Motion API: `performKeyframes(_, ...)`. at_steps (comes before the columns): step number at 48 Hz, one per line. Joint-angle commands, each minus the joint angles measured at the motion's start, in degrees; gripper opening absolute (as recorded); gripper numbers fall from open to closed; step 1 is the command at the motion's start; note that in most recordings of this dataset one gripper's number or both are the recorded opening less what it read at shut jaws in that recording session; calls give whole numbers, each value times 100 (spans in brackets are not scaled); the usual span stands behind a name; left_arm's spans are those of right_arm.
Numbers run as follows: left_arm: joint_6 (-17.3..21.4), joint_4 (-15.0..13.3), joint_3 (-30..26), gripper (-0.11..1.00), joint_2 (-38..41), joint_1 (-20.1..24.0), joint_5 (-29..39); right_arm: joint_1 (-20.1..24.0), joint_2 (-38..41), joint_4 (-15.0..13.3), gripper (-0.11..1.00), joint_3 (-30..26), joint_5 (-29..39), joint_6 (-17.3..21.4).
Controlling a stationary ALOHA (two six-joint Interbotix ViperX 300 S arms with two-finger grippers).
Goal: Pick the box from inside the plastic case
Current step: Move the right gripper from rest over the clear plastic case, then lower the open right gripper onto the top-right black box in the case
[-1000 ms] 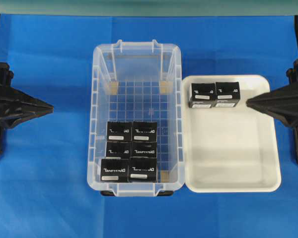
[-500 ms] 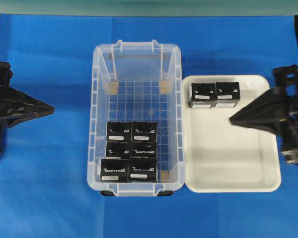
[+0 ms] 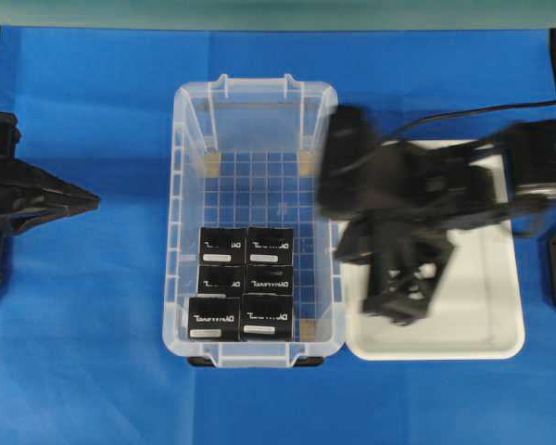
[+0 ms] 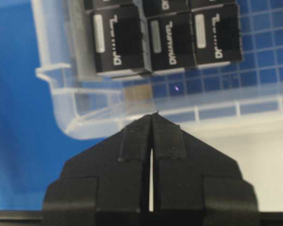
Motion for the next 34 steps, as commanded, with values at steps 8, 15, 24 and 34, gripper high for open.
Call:
performKeyframes(8, -44, 18, -185, -4, -114, 26, -18, 0, 1230, 70, 2, -1327, 1072, -809)
performKeyframes(15, -132, 18, -193, -4, -193, 26, -18, -185, 1758, 668, 9, -1714, 1371, -1107)
performKeyframes(24, -290, 18, -176, -4, -229, 9, -18, -519, 2136, 1661, 44, -1731, 1195, -1705)
performKeyframes(34, -308, 18, -149, -4, -202, -35, -18, -563, 2382, 1784, 95, -1556, 747, -2065)
